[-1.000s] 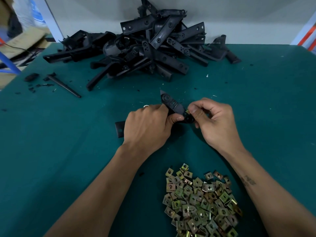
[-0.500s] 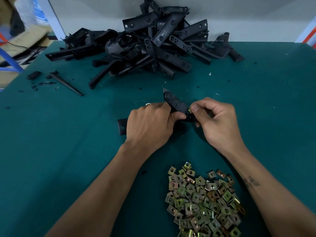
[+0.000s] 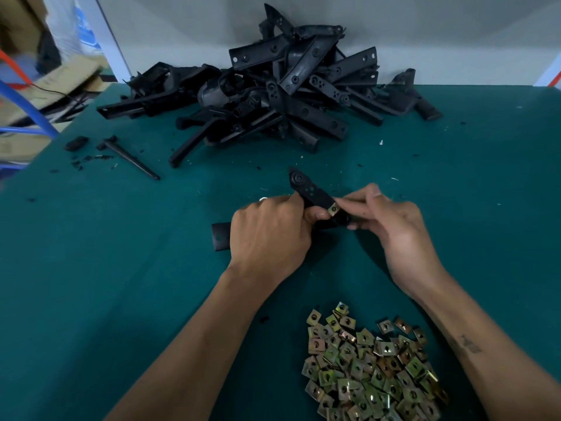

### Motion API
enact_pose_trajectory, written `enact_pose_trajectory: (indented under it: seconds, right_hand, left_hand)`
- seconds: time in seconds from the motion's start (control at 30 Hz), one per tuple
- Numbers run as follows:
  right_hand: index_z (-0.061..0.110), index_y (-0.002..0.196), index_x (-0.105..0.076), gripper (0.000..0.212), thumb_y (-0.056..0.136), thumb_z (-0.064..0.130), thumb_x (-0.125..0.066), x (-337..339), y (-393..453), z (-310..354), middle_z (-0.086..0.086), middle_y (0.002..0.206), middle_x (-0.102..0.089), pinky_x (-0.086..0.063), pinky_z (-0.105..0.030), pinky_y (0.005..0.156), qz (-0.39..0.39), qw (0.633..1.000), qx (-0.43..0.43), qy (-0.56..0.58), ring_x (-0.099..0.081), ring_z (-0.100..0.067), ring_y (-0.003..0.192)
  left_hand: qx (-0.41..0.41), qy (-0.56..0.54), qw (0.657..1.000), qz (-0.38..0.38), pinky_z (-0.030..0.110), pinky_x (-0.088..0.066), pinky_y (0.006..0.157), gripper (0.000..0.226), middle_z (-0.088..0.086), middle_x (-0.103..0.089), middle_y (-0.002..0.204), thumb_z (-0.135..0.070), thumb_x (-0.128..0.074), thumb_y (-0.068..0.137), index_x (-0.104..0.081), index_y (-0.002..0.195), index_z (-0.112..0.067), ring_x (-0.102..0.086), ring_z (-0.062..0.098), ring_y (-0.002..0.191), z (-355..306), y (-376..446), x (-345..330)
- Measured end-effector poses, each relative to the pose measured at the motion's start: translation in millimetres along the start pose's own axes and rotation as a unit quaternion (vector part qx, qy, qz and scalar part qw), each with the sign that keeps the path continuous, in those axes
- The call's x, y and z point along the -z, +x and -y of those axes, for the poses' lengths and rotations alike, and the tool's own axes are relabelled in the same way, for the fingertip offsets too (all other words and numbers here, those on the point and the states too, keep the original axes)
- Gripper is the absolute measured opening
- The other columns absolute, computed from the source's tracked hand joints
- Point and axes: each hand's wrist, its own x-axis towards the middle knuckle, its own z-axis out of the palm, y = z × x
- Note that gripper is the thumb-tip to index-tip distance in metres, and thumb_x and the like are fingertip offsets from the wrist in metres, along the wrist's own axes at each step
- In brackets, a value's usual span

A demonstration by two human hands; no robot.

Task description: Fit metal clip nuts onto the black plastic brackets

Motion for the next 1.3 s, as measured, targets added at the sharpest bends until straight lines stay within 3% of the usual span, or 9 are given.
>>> enact_pose_trajectory:
  seconds: [0.2,0.33,0.47,0.57,0.67,0.9,1.07,1.17,1.3]
  right_hand:
    - [0.001,0.091,-0.075,0.024,0.1,0.005,-0.054,-8,44,4,-0.01,0.082,-0.071,-0.051,-0.026,0.072,-0.096,0.985,-0.059,0.128,-0.065,-0.017,0.077]
    - [0.0,0.09,-0.074,0.026,0.102,0.013,-0.054,-11,44,4,-0.009,0.079,-0.066,-0.044,-0.024,0.064,-0.093,0.982,-0.037,0.159,-0.058,-0.015,0.071]
    - [0.008,0.076,-0.068,0.027,0.1,0.01,-0.058,-11,11,3,-0.013,0.072,-0.054,-0.034,-0.024,0.053,-0.117,0.992,-0.002,0.054,-0.045,-0.016,0.058]
    - [0.012,0.076,-0.072,0.014,0.089,0.011,-0.066,10,-24,12,-0.01,0.068,-0.058,-0.037,-0.025,0.056,0.049,0.997,0.023,-0.054,-0.046,-0.016,0.057]
    - [0.034,0.096,-0.078,0.015,0.082,0.027,-0.078,24,-54,20,0.005,0.094,-0.064,-0.044,-0.027,0.057,0.22,0.947,-0.002,-0.233,-0.055,-0.017,0.067]
    - [0.033,0.086,-0.074,0.018,0.084,0.016,-0.08,17,-54,25,0.008,0.097,-0.06,-0.039,-0.023,0.059,0.256,0.919,0.018,-0.3,-0.049,-0.019,0.067]
    - [0.028,0.085,-0.072,0.004,0.087,0.032,-0.07,23,-46,21,-0.008,0.077,-0.066,-0.045,-0.03,0.057,0.205,0.955,-0.009,-0.214,-0.058,-0.021,0.065]
    - [0.012,0.088,-0.071,0.007,0.087,0.017,-0.066,28,-36,16,-0.011,0.077,-0.069,-0.049,-0.022,0.06,0.149,0.986,-0.058,-0.045,-0.063,-0.019,0.067]
    - [0.003,0.091,-0.064,0.003,0.089,0.005,-0.063,34,-31,14,-0.021,0.078,-0.067,-0.048,-0.023,0.054,0.146,0.979,-0.107,0.092,-0.062,-0.025,0.062]
  left_hand:
    - [0.026,0.0,0.999,-0.022,0.032,-0.026,0.05,0.051,0.006,-0.059,0.064,-0.06,-0.021,0.1,-0.036,0.075,-0.018,-0.056,0.035,0.055,-1,4,-4]
    - [0.045,0.008,0.998,-0.044,0.032,-0.026,0.049,0.048,0.008,-0.057,0.067,-0.056,-0.026,0.104,-0.036,0.077,-0.017,-0.046,0.03,0.054,0,5,-6]
    - [0.059,0.025,0.997,-0.03,0.032,-0.019,0.049,0.048,-0.001,-0.036,0.062,-0.054,-0.022,0.105,-0.035,0.078,-0.017,-0.03,0.022,0.054,2,6,-6]
    - [0.066,0.022,0.997,-0.02,0.033,-0.017,0.049,0.047,-0.002,-0.033,0.063,-0.052,-0.023,0.106,-0.035,0.076,-0.017,-0.029,0.023,0.053,2,5,-7]
    - [0.071,0.016,0.997,-0.018,0.035,-0.021,0.052,0.046,0.002,-0.038,0.067,-0.051,-0.024,0.106,-0.036,0.077,-0.018,-0.03,0.026,0.056,1,6,-7]
    - [0.065,0.014,0.998,-0.013,0.034,-0.022,0.052,0.047,0.006,-0.05,0.067,-0.052,-0.024,0.105,-0.038,0.077,-0.018,-0.032,0.026,0.057,1,5,-6]
    - [0.049,0.013,0.999,-0.004,0.034,-0.024,0.051,0.049,0.001,-0.042,0.066,-0.053,-0.018,0.104,-0.041,0.078,-0.018,-0.035,0.025,0.056,2,6,-7]
    - [0.035,0.005,0.999,0.001,0.034,-0.026,0.051,0.053,0.003,-0.05,0.066,-0.055,-0.013,0.102,-0.041,0.077,-0.018,-0.038,0.025,0.055,3,5,-7]
    - [0.031,0.0,1.0,0.002,0.034,-0.023,0.05,0.051,0.001,-0.044,0.064,-0.054,-0.014,0.101,-0.037,0.073,-0.019,-0.035,0.025,0.054,4,5,-7]
